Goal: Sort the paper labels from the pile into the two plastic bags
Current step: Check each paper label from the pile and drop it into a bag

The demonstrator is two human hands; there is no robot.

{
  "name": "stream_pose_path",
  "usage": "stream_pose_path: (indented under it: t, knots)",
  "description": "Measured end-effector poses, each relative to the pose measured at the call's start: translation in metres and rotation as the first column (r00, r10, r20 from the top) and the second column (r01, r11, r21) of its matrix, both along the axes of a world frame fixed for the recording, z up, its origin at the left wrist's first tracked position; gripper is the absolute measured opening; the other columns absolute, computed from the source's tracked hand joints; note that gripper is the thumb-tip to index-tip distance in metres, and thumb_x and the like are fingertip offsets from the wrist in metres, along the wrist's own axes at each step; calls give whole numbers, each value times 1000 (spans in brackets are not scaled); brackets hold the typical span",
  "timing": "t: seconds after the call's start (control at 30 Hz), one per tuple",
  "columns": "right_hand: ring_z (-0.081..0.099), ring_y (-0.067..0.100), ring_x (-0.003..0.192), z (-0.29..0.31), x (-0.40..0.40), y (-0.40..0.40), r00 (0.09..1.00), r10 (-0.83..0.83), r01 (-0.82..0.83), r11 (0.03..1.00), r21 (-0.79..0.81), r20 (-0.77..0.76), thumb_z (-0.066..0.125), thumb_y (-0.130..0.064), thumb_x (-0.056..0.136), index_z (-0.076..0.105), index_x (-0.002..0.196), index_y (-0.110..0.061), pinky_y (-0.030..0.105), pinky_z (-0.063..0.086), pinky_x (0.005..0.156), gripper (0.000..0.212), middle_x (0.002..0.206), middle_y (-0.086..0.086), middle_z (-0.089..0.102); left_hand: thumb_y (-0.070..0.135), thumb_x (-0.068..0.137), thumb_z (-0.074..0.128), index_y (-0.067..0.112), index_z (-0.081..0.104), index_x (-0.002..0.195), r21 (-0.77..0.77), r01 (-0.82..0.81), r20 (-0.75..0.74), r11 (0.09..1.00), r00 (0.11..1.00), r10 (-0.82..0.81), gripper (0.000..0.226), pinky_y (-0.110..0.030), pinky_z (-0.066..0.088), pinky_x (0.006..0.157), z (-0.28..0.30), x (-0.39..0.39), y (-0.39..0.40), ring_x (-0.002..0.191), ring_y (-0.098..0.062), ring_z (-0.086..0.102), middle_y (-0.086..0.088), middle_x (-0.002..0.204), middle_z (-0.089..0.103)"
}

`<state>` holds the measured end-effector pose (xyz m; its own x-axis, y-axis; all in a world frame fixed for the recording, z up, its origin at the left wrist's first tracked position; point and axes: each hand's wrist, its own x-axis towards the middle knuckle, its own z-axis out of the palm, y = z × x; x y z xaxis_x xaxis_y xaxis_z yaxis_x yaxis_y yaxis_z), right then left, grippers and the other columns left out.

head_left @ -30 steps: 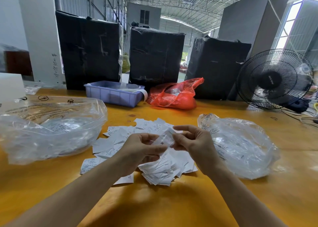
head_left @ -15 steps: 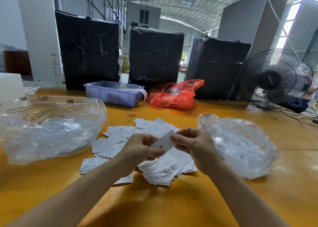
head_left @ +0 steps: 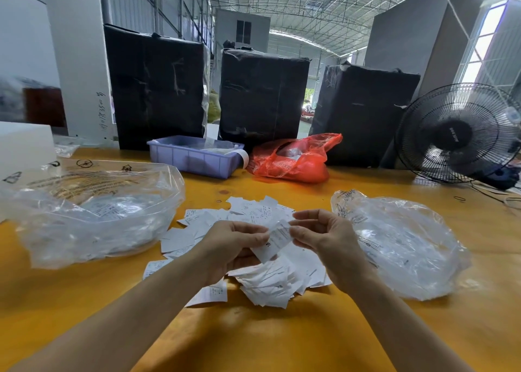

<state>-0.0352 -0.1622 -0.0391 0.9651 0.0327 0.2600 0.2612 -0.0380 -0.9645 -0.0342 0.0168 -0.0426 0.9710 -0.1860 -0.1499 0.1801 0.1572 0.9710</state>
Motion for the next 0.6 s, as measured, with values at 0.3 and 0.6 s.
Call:
stream_pose_path:
  t: [0.3, 0.6]
  knots:
    - [66, 22, 66, 7, 7, -24, 736, -184, 594, 636, -492, 652, 68, 5, 79, 71, 92, 0, 34, 57, 63, 14, 81, 9, 72, 4, 84, 67, 11, 69, 87, 257, -663, 463, 703, 723, 512, 7, -22, 49, 62, 42, 27, 95, 81, -18, 61, -10, 91, 66]
    - [60, 30, 83, 0, 30, -103, 797, -523, 447, 174, -878, 302, 66, -20, 86, 67, 93, -4, 35, 49, 71, 18, 93, 15, 68, -8, 88, 52, -11, 58, 108, 811, -576, 554, -103, 700, 450, 21, -34, 44, 70, 19, 24, 179, 82, -31, 51, -27, 106, 57]
